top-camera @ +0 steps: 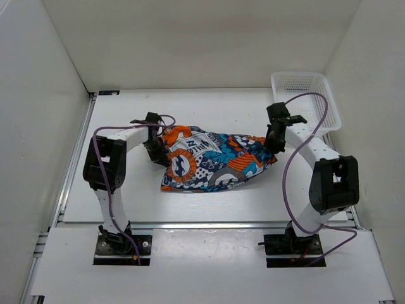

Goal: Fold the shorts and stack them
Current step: Fold the shorts

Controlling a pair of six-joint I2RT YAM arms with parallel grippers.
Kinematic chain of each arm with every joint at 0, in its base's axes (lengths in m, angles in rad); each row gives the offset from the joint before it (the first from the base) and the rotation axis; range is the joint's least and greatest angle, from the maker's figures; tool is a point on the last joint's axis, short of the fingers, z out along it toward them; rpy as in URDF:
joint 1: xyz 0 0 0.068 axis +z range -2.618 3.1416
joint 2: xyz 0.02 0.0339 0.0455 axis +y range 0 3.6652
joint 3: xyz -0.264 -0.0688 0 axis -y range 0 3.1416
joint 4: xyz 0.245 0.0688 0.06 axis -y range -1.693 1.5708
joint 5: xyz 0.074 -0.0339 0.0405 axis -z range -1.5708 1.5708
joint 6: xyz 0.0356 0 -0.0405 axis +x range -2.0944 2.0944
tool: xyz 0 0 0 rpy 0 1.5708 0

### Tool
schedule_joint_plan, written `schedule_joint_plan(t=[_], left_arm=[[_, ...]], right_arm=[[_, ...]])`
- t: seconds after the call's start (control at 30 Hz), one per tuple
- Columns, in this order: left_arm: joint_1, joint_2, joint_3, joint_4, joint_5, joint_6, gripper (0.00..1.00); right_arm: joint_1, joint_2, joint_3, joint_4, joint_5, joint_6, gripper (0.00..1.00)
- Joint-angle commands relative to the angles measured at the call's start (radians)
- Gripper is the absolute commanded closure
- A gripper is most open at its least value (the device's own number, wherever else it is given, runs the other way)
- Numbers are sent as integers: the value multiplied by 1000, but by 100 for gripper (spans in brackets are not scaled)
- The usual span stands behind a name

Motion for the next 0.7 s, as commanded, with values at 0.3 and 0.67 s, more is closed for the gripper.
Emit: schedule_joint_plan(t=[0.3, 0.67], left_arm=[[-95, 64, 62, 24, 6, -40, 90], [-95, 85, 62, 24, 6, -40, 90]], right_arm=[[207, -53, 413, -242, 173, 8, 100], [564, 326, 862, -317, 198, 114, 100]])
